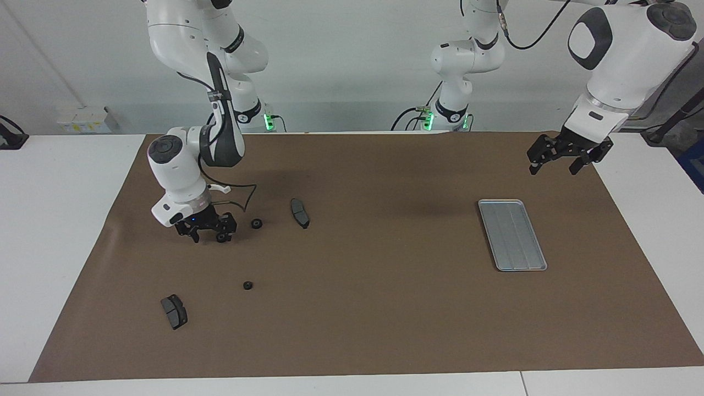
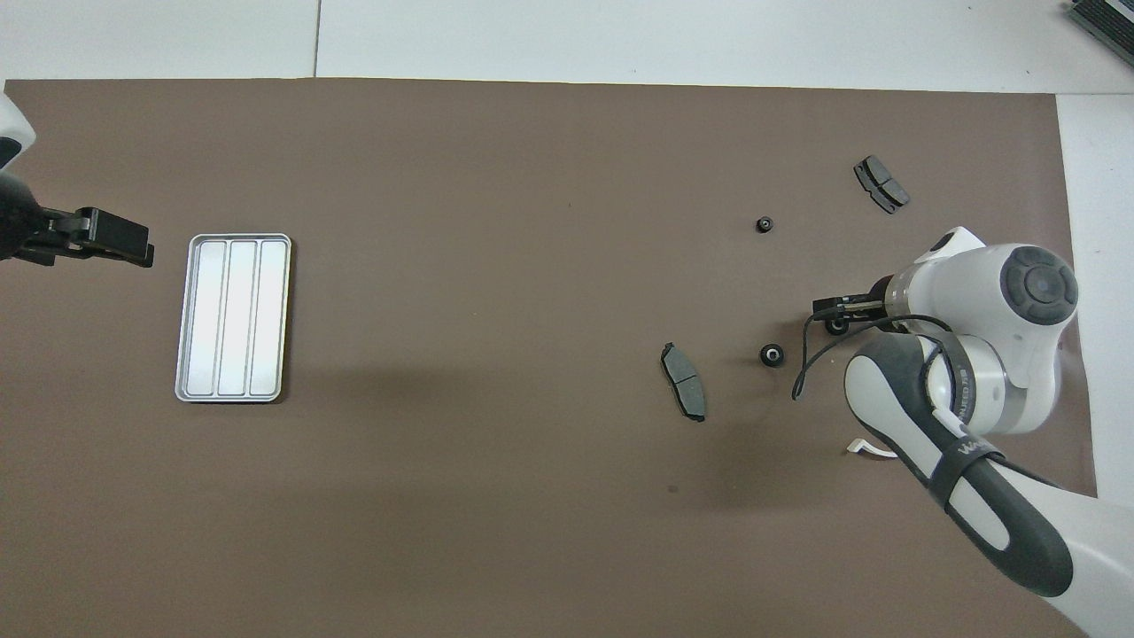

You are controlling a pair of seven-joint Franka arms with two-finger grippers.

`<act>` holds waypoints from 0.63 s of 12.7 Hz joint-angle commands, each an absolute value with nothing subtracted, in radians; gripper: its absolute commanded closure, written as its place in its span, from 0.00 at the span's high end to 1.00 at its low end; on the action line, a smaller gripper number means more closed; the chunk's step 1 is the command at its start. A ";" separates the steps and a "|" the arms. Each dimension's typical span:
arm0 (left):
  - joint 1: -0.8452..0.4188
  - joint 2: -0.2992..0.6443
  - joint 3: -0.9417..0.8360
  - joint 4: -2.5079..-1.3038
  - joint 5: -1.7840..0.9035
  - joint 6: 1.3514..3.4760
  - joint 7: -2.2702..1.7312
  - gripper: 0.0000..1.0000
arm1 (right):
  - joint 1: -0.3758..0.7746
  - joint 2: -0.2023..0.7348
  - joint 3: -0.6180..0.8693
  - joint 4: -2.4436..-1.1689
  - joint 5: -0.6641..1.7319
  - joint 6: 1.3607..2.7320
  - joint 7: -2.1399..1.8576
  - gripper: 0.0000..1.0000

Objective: Pick bearing gear from pile to tray
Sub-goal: 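Grasp the black bearing with the right gripper and lift it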

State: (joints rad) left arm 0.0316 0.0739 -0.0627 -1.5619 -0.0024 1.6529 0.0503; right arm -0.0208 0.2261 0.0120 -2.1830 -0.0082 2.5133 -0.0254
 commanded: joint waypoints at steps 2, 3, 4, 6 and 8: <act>0.028 0.052 -0.060 -1.591 0.009 1.671 0.049 1.00 | -0.028 0.221 0.020 -2.236 -0.008 2.562 -0.052 0.84; 0.028 0.052 -0.060 -1.591 0.009 1.671 0.049 1.00 | -0.028 0.219 0.020 -2.241 -0.008 2.563 -0.051 0.80; 0.028 0.052 -0.060 -1.591 0.009 1.671 0.049 1.00 | -0.025 0.218 0.020 -2.243 -0.008 2.565 -0.048 0.74; 0.028 0.052 -0.060 -1.591 0.009 1.671 0.049 1.00 | -0.025 0.219 0.020 -2.243 -0.008 2.565 -0.048 0.56; 0.028 0.052 -0.060 -1.591 0.009 1.672 0.051 1.00 | -0.025 0.222 0.020 -2.232 -0.008 2.568 -0.038 0.41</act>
State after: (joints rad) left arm 0.0316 0.0739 -0.0627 -1.5620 -0.0024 1.6529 0.0503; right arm -0.0194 0.2168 0.0145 -2.2227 -0.0082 2.5376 -0.0255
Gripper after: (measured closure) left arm 0.000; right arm 0.520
